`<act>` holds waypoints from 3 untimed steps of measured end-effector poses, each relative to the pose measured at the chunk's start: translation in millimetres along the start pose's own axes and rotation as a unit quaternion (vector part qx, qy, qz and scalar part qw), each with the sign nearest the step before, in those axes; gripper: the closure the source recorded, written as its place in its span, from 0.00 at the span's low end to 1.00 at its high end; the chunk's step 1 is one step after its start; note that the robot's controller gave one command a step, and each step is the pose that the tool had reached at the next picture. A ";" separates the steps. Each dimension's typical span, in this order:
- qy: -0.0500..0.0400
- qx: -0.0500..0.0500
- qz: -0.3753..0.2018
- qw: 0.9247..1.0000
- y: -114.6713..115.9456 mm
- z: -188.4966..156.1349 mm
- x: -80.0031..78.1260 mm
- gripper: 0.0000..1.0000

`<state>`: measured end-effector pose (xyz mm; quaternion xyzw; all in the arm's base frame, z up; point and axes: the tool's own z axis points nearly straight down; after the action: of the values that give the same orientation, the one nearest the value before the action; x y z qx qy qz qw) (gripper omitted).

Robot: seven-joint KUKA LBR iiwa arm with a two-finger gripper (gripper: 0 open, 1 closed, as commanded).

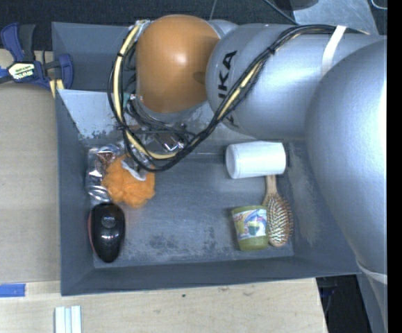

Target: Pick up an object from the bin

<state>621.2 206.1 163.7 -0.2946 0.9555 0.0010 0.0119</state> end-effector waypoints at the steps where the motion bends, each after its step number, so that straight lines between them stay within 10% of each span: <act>1: -0.003 0.001 -0.079 0.997 62.0 19.1 51.3 1.00; 2: -0.005 0.001 -0.140 0.990 66.7 91.9 83.0 1.00; 3: -0.008 0.003 -0.231 0.973 64.6 24.2 93.4 1.00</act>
Offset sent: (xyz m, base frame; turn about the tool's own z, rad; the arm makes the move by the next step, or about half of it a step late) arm -0.0776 0.0219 -0.0220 -0.1598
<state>508.2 207.1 137.0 -0.5070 0.8617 -0.0022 0.0208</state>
